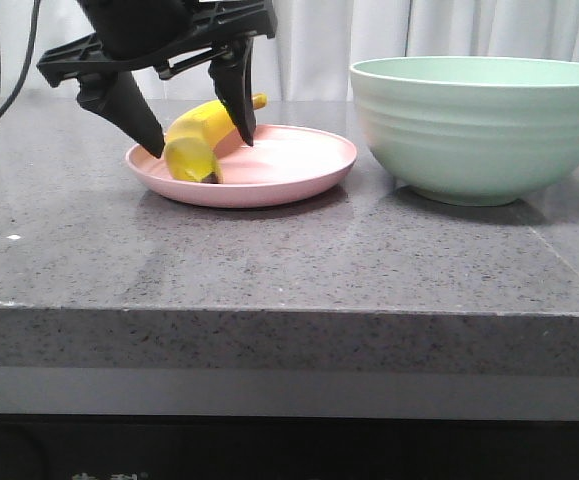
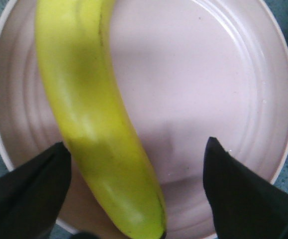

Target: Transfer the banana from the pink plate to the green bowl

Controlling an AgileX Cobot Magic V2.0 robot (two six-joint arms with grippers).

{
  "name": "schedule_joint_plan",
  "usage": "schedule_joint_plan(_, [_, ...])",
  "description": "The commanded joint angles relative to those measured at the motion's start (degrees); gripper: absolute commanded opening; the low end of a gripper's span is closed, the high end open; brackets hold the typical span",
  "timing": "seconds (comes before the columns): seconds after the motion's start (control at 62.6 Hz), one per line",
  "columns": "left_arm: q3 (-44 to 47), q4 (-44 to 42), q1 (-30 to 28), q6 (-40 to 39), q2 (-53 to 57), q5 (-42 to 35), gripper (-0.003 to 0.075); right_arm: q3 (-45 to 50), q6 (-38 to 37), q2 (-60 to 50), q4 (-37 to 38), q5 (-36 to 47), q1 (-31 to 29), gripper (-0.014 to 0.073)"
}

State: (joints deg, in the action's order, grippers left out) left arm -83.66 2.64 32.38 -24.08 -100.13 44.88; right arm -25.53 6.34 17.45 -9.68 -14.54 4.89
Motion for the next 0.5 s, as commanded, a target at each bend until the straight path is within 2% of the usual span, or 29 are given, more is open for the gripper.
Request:
schedule_joint_plan(0.0, [-2.08,-0.29,-0.12,-0.98,2.21,-2.04,0.0545,-2.02,0.39,1.03,0.4,4.41,-0.31,0.0614])
schedule_joint_plan(0.399, [-2.08,-0.29,-0.12,-0.98,-0.21,-2.24,0.0545,-2.02,0.39,1.03,0.4,4.41,-0.21,0.0614])
schedule_joint_plan(0.479, [-2.08,-0.29,-0.12,-0.98,-0.76,-2.35,0.0524,-2.02,0.39,1.03,0.4,4.41,-0.21,0.0614])
